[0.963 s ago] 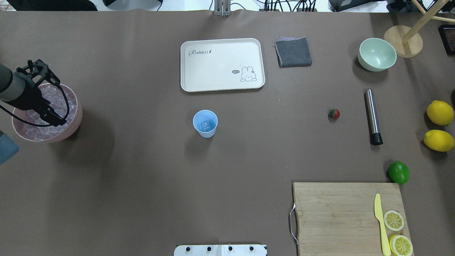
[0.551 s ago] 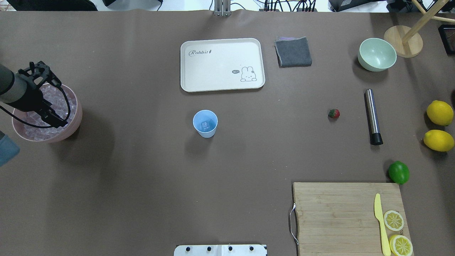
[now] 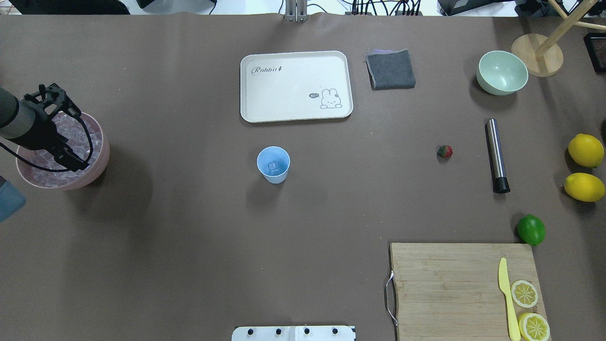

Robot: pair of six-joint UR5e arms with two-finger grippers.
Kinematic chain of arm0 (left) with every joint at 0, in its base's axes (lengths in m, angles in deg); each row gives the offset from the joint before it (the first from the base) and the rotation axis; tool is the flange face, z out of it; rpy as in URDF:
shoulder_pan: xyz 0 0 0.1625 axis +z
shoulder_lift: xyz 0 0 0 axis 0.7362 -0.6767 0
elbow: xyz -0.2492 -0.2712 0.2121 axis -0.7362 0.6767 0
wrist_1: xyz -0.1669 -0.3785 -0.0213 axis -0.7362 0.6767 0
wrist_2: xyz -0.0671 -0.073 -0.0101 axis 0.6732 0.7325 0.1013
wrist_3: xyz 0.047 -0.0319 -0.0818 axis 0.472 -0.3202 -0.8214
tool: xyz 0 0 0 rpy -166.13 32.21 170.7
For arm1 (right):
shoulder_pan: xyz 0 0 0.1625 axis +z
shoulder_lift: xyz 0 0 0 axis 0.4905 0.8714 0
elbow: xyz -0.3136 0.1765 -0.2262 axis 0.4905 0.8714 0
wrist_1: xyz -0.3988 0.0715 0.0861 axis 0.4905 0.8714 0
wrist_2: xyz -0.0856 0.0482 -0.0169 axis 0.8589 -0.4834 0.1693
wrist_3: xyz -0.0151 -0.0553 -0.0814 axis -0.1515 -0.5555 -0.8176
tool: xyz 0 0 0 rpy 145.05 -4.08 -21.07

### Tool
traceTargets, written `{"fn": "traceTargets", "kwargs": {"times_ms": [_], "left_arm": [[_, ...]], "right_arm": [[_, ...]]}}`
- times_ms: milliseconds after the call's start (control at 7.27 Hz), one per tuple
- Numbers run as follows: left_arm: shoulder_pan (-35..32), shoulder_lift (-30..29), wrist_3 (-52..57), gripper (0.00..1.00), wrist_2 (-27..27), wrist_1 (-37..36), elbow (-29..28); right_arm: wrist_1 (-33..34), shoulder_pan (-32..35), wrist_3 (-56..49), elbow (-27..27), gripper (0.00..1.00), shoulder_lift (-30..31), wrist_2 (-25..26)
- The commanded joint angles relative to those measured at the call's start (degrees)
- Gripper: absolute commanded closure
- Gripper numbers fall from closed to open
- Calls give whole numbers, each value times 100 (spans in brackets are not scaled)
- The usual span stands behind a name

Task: Mash ice and strawberries in cup
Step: 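Lift the grasped ice cubes out of the pink bowl with the left gripper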

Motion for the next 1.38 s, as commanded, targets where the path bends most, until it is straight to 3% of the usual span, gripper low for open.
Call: {"fn": "traceTargets", "kwargs": {"times_ms": [0, 138, 551, 1239], "left_arm": [[0, 1, -6, 16, 8, 322, -218], [0, 1, -6, 33, 8, 323, -201], [-79, 1, -42, 98, 552, 270, -113], [-543, 10, -33, 100, 570, 226, -52]], "right_arm": [[-7, 2, 0, -9, 0, 10, -1], [-7, 10, 0, -9, 0, 10, -1], [2, 72, 0, -44, 0, 1, -1], [19, 72, 9, -106, 0, -16, -1]]}}
